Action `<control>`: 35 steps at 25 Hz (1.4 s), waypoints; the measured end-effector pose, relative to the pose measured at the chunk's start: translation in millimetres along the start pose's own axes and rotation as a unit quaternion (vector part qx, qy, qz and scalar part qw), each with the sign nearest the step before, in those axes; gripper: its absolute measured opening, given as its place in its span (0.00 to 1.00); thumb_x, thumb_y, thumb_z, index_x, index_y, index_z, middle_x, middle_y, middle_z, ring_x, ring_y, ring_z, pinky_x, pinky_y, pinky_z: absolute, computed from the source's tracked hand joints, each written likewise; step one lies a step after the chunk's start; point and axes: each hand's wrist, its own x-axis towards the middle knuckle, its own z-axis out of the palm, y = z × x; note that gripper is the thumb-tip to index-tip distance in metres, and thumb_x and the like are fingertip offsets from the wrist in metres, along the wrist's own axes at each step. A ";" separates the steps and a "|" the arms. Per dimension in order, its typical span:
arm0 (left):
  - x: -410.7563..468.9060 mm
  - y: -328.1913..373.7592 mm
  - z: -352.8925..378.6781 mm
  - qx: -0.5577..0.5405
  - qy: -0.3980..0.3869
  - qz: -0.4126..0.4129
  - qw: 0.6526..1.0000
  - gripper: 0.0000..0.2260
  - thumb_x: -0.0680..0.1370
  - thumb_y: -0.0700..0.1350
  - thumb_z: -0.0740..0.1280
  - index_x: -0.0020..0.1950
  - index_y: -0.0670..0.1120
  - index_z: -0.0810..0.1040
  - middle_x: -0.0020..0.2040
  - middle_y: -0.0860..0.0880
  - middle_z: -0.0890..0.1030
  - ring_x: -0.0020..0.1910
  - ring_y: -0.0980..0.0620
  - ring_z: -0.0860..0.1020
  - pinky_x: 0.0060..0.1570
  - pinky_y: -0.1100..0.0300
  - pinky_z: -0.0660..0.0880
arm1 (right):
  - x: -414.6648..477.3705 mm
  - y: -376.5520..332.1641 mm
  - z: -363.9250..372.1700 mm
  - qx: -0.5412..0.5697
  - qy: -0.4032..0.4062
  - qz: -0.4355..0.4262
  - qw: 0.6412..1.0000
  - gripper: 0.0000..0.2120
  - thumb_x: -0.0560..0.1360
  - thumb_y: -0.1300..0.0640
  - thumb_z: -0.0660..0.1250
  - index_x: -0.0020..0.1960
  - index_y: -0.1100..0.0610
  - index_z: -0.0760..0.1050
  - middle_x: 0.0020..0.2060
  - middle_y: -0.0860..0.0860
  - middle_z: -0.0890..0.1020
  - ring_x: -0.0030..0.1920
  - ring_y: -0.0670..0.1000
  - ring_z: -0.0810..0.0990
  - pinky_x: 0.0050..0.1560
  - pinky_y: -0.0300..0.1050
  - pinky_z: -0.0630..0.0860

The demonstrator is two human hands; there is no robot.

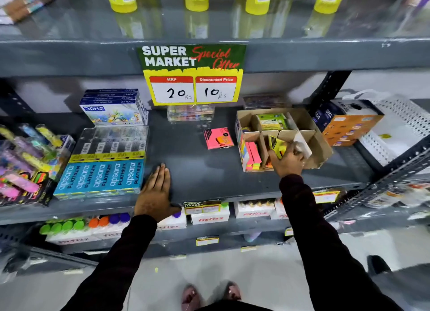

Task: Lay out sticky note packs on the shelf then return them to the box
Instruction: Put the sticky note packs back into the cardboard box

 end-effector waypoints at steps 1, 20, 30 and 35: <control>-0.1 0.1 -0.2 0.000 0.000 -0.002 1.000 0.56 0.54 0.60 0.78 0.71 0.33 0.58 0.71 0.34 0.63 0.70 0.37 0.62 0.67 0.42 0.61 | 3.3 1.4 4.7 -0.003 -0.012 0.003 1.000 0.33 0.76 0.46 0.64 0.74 0.61 0.58 0.70 0.72 0.64 0.70 0.70 0.61 0.71 0.61 0.59; -0.8 4.9 -7.7 -0.007 -0.004 -0.014 1.000 0.56 0.53 0.59 0.79 0.71 0.34 0.58 0.72 0.35 0.63 0.70 0.38 0.62 0.67 0.46 0.56 | -54.3 -114.6 27.2 0.061 0.031 -0.245 0.967 0.29 0.76 0.46 0.50 0.65 0.66 0.71 0.60 0.69 0.75 0.62 0.68 0.71 0.64 0.56 0.68; -3.1 5.4 -13.9 -0.015 0.005 -0.013 1.000 0.52 0.56 0.69 0.57 0.69 0.33 0.63 0.70 0.35 0.67 0.68 0.38 0.66 0.65 0.45 0.60 | -19.7 -147.4 92.6 -0.169 -0.133 -0.116 0.970 0.41 0.75 0.42 0.64 0.74 0.68 0.52 0.72 0.69 0.61 0.73 0.68 0.59 0.73 0.58 0.59; -3.7 5.9 -13.4 -0.028 -0.007 -0.009 1.000 0.53 0.54 0.63 0.74 0.69 0.33 0.62 0.69 0.35 0.67 0.67 0.37 0.67 0.64 0.43 0.62 | -38.0 -140.9 70.2 -0.166 -0.069 -0.179 0.967 0.38 0.75 0.41 0.63 0.70 0.69 0.59 0.66 0.69 0.68 0.67 0.67 0.66 0.69 0.57 0.64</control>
